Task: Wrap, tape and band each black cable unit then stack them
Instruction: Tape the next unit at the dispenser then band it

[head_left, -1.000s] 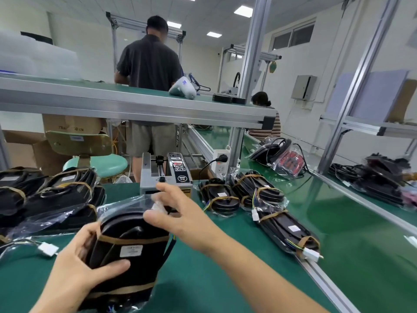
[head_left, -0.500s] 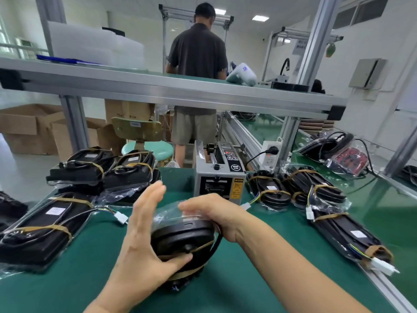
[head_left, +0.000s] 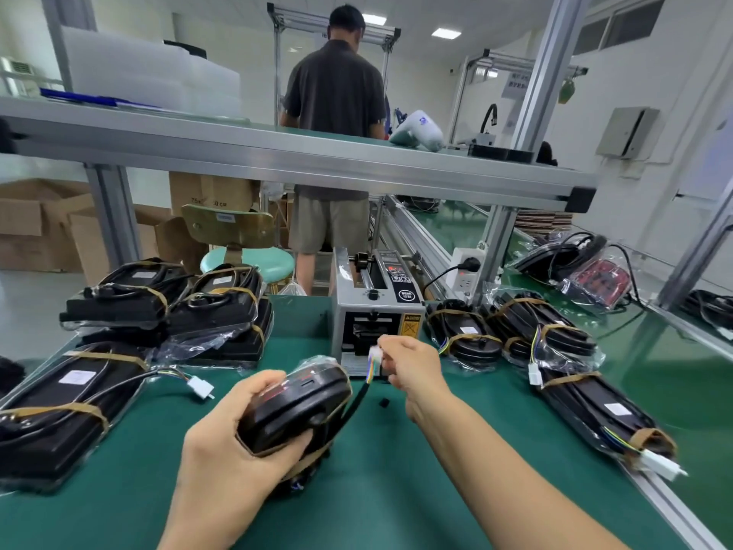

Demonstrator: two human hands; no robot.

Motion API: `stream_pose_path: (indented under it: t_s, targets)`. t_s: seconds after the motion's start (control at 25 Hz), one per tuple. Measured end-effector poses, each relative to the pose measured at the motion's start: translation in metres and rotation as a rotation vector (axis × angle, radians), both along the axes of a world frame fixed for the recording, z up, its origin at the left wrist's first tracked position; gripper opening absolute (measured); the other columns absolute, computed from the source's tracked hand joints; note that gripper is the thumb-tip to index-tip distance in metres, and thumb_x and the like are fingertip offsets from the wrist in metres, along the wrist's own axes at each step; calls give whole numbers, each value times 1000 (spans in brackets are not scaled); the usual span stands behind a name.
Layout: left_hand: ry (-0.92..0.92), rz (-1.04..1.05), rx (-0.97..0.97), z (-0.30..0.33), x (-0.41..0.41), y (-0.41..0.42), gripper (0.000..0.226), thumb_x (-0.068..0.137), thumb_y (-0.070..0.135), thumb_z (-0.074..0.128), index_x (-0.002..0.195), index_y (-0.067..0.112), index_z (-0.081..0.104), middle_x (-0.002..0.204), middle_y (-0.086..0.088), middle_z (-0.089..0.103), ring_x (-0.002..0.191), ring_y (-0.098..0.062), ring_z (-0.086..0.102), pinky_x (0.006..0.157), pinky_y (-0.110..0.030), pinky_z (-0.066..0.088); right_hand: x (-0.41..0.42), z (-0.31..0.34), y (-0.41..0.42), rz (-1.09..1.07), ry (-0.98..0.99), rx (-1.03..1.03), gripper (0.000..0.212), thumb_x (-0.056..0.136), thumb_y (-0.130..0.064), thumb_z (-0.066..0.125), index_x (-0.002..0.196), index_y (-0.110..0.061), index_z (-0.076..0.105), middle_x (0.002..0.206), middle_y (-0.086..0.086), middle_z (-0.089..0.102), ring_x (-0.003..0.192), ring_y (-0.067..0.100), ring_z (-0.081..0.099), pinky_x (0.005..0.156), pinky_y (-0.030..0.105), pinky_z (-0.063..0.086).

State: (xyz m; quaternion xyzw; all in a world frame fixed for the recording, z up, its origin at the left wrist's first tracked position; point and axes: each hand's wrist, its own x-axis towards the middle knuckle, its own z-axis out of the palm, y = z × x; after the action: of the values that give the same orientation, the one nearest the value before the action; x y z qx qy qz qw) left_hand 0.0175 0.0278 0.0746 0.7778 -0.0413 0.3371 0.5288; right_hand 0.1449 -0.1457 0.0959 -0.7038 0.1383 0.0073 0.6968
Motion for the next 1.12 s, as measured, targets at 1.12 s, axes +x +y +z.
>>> stream_pose_path:
  t_s: [1.12]
  targets:
    - [-87,163,284,6,-1,-17,83,53,-2,85,119,37,53,111,8,58,96,-10,55,81,-22,44,-94,45,17,462,-260,178,10,80,-23,70,72,-24,76,104,-12,68,78,-10,59,80,15,40]
